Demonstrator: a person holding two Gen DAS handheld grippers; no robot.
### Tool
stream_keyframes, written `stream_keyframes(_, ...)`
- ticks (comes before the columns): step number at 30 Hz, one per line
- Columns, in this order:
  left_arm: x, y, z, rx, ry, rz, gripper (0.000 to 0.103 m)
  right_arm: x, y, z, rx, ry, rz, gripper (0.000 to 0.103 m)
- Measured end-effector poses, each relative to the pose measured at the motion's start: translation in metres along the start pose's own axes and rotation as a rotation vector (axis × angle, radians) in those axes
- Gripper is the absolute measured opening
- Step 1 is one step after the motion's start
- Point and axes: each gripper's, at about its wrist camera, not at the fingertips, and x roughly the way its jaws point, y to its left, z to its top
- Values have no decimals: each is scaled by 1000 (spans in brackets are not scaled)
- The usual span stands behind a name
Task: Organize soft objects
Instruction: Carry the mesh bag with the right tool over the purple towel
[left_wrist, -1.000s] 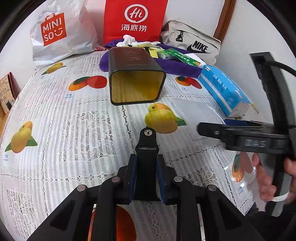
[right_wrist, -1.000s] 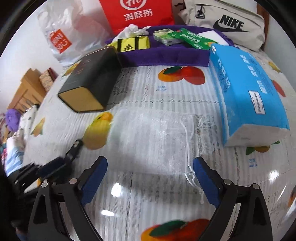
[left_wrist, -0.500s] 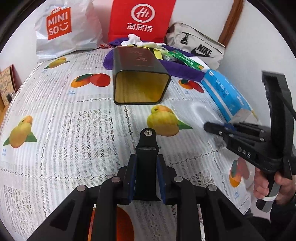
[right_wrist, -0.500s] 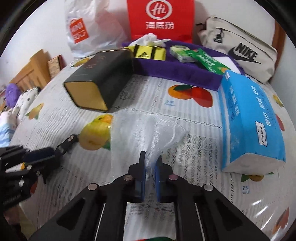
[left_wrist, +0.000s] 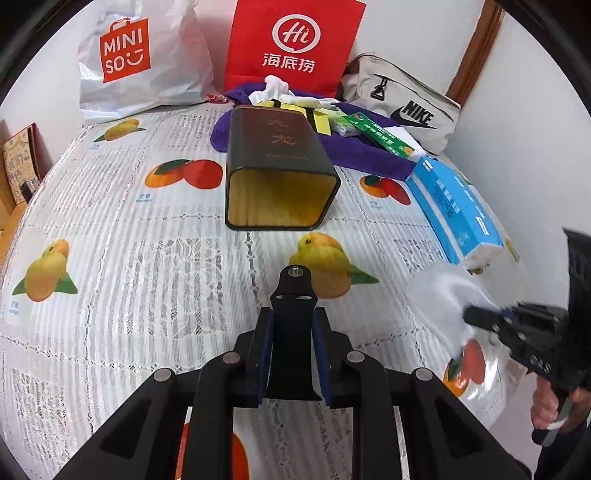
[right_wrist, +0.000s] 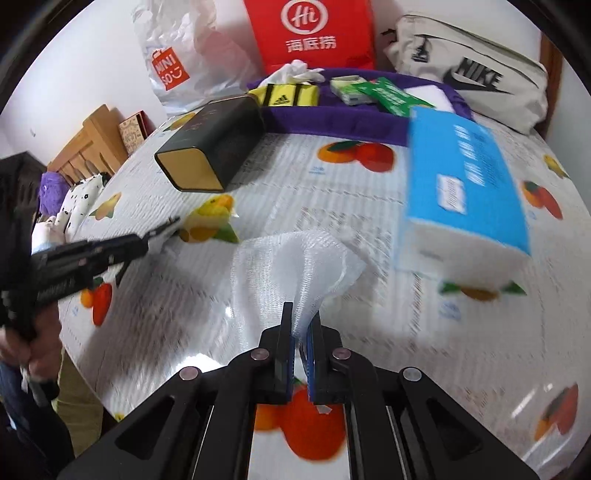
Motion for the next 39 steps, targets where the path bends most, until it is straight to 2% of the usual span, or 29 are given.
stream_keyframes(8, -6, -19, 9, 4, 1, 33, 21, -27, -48, -26, 40, -4, -51, 5)
stream_keyframes(14, -20, -30, 15, -5, -21, 52, 21, -50, -69, -29, 48, -47, -62, 5)
stream_keyframes(30, -58, -40, 42, -12, -97, 47, 21, -102, -59, 0, 1, -176, 16, 5)
stream_keyframes(39, -58, -34, 69, -25, -115, 55, 21, -107, -65, 29, -4, -212, 2, 5)
